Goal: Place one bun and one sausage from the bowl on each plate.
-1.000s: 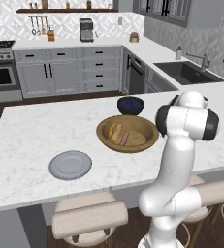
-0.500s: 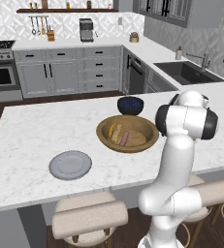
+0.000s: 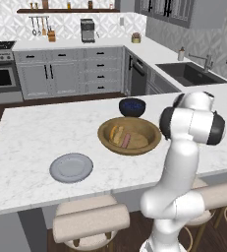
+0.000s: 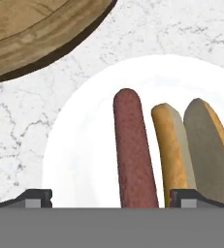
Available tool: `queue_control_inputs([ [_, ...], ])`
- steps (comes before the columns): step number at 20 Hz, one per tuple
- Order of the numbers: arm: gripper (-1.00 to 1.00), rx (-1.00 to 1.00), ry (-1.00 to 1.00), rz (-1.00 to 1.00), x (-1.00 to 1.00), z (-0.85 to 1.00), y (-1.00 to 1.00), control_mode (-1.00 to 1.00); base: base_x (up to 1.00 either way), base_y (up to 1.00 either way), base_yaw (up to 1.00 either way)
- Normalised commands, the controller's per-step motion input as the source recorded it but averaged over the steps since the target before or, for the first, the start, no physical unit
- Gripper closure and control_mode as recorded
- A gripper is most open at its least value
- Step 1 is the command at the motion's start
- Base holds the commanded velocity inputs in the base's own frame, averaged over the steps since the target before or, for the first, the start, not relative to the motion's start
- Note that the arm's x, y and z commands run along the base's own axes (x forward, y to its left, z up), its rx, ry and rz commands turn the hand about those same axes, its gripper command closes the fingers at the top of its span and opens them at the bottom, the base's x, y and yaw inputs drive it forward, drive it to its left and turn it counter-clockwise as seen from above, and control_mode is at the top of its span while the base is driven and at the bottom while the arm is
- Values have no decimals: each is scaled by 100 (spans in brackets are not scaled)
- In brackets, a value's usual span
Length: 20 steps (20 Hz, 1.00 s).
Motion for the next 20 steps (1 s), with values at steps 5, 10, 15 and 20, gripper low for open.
queue_control_inputs([
  [5, -100, 0, 9, -2, -17, 59, 12, -100, 0, 0, 0],
  [10, -100, 0, 13, -16, -29, 87, 48, -100, 0, 0, 0],
  [15, -100, 1, 7, -22, -6, 57, 91, -100, 0, 0, 0],
  [20, -100, 4, 6, -32, -10, 25, 100, -100, 0, 0, 0],
])
